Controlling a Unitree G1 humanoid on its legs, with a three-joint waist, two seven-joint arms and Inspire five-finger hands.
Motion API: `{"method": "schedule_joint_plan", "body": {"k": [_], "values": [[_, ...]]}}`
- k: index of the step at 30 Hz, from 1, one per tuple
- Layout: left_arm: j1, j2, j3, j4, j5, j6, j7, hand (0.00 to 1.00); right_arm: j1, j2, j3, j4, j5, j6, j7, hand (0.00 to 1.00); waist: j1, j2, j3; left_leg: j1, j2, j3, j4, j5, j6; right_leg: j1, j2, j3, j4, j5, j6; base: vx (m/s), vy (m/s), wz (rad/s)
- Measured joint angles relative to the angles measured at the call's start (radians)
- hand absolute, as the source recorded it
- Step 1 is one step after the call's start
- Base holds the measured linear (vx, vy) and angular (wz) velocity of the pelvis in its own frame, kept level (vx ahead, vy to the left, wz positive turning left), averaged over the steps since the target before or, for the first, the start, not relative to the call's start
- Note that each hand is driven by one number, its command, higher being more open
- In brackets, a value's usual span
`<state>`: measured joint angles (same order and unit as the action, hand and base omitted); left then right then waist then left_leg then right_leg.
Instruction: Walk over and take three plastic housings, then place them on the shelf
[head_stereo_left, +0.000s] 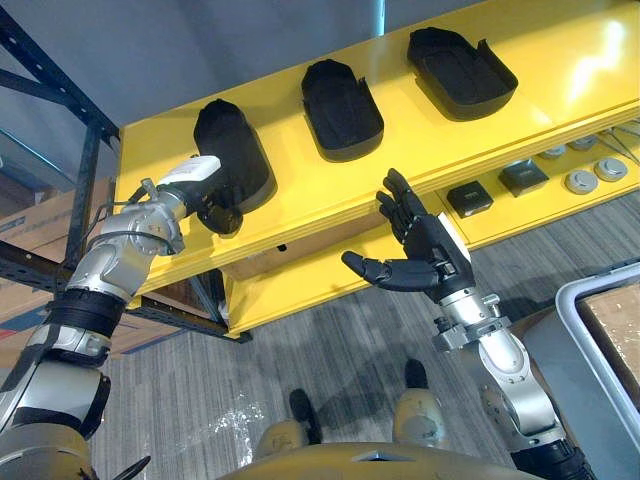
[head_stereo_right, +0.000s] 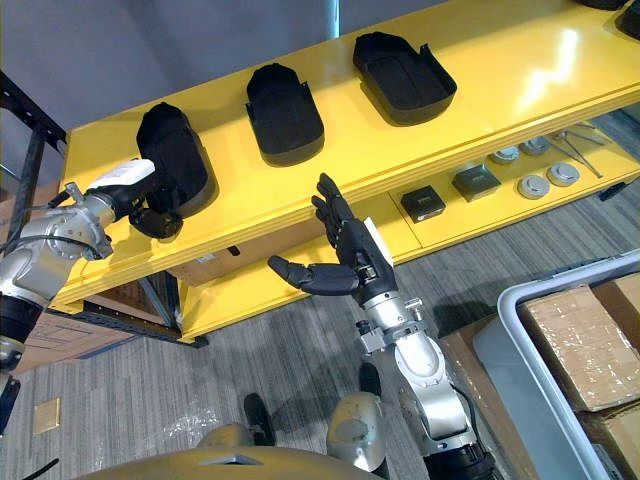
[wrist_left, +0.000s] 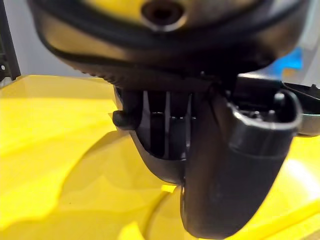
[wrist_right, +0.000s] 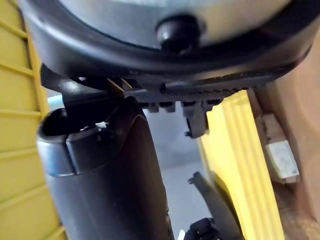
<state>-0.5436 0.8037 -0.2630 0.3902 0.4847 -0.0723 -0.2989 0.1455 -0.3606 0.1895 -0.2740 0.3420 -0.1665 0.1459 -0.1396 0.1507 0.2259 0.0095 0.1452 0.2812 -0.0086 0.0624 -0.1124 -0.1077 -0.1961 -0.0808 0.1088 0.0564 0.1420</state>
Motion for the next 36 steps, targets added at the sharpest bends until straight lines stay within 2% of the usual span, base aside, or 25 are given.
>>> {"method": "schedule_joint_plan", "body": {"k": [6, 10, 15, 17, 23, 25, 28, 30, 32, 34, 36], "values": [[0.005, 0.0, 0.004, 0.015, 0.041, 0.006, -0.014, 1.0, 0.0, -0.024, 0.0, 0.0, 0.001, 0.0, 0.003, 1.0, 0.0, 0.013, -0.009, -0.001, 0.0, 0.008, -0.006, 0.002, 0.003, -0.012, 0.0, 0.003, 0.011, 0.0, 0.0, 0.0, 0.0, -0.01], [0.005, 0.0, 0.005, 0.045, 0.042, 0.006, 0.018, 1.0, 0.0, -0.034, -0.001, 0.0, 0.021, 0.0, 0.004, 1.0, -0.004, 0.017, -0.012, 0.0, 0.0, 0.01, -0.011, 0.004, 0.006, -0.015, 0.0, 0.004, 0.012, 0.0, 0.0, 0.0, 0.0, 0.0], [0.005, -0.008, 0.007, 0.096, 0.043, 0.011, 0.142, 1.0, 0.0, -0.039, -0.002, 0.0, 0.024, 0.0, 0.009, 1.0, -0.004, 0.017, -0.012, -0.002, 0.001, 0.01, -0.012, 0.003, 0.005, -0.019, 0.0, 0.006, 0.015, 0.0, 0.001, 0.0, 0.0, 0.0], [0.005, -0.021, 0.01, 0.115, 0.043, 0.023, 0.236, 1.0, 0.0, -0.039, -0.002, 0.0, 0.024, 0.0, 0.02, 1.0, -0.004, 0.016, -0.013, -0.003, 0.0, 0.012, -0.012, 0.003, 0.004, -0.024, 0.0, 0.008, 0.018, 0.0, 0.001, 0.0, 0.0, 0.0], [0.048, -0.06, 0.042, 0.132, 0.036, 0.034, 0.438, 1.0, -0.001, -0.04, -0.011, 0.0, 0.024, -0.006, 0.033, 1.0, -0.005, 0.012, -0.013, -0.003, 0.0, 0.011, -0.012, 0.002, -0.005, -0.033, 0.001, 0.012, 0.033, -0.01, 0.006, 0.0, 0.0, 0.0], [0.053, -0.06, 0.044, 0.129, 0.03, 0.031, 0.48, 1.0, -0.003, -0.038, -0.015, 0.0, 0.024, -0.009, 0.035, 1.0, -0.003, 0.008, -0.013, -0.004, -0.001, 0.007, -0.012, 0.005, -0.005, -0.033, 0.001, 0.012, 0.034, -0.011, 0.006, 0.02, -0.001, 0.04], [0.156, -0.068, 0.123, -0.002, -0.089, 0.025, 0.577, 1.0, 0.0, -0.018, -0.017, 0.0, 0.024, -0.024, 0.037, 1.0, -0.005, 0.0, -0.014, -0.006, -0.002, 0.0, -0.013, 0.007, -0.005, -0.033, 0.001, 0.008, 0.036, -0.01, 0.003, 0.03, -0.003, 0.05], [0.253, -0.12, 0.21, -0.182, -0.163, 0.023, 0.629, 1.0, 0.007, 0.009, -0.024, 0.0, 0.023, -0.025, 0.032, 1.0, 0.003, -0.006, -0.018, -0.01, -0.002, -0.013, -0.013, 0.007, -0.005, -0.03, 0.0, -0.001, 0.035, -0.013, 0.003, 0.04, -0.007, 0.13], [0.4, -0.238, 0.299, -0.467, -0.237, -0.01, 0.664, 1.0, 0.023, 0.05, -0.023, 0.0, 0.017, -0.027, 0.018, 1.0, 0.017, -0.016, -0.023, -0.011, -0.001, -0.035, -0.013, 0.007, -0.005, -0.012, -0.001, -0.024, 0.026, -0.016, 0.004, 0.04, -0.011, 0.23], [0.524, -0.332, 0.305, -0.661, -0.276, -0.037, 0.659, 1.0, 0.041, 0.078, -0.023, 0.0, 0.013, -0.031, 0.01, 1.0, 0.036, -0.02, -0.027, -0.007, 0.0, -0.048, -0.013, 0.007, -0.005, 0.007, -0.001, -0.039, 0.014, -0.018, 0.003, 0.03, -0.006, 0.25], [0.661, -0.43, 0.304, -0.803, -0.341, -0.083, 0.603, 1.0, 0.046, 0.1, -0.02, 0.0, -0.025, -0.034, 0.012, 1.0, 0.056, -0.022, -0.029, 0.0, 0.001, -0.066, -0.012, 0.005, -0.007, 0.033, -0.001, -0.06, 0.001, -0.019, 0.003, 0.01, -0.003, 0.23]]}}
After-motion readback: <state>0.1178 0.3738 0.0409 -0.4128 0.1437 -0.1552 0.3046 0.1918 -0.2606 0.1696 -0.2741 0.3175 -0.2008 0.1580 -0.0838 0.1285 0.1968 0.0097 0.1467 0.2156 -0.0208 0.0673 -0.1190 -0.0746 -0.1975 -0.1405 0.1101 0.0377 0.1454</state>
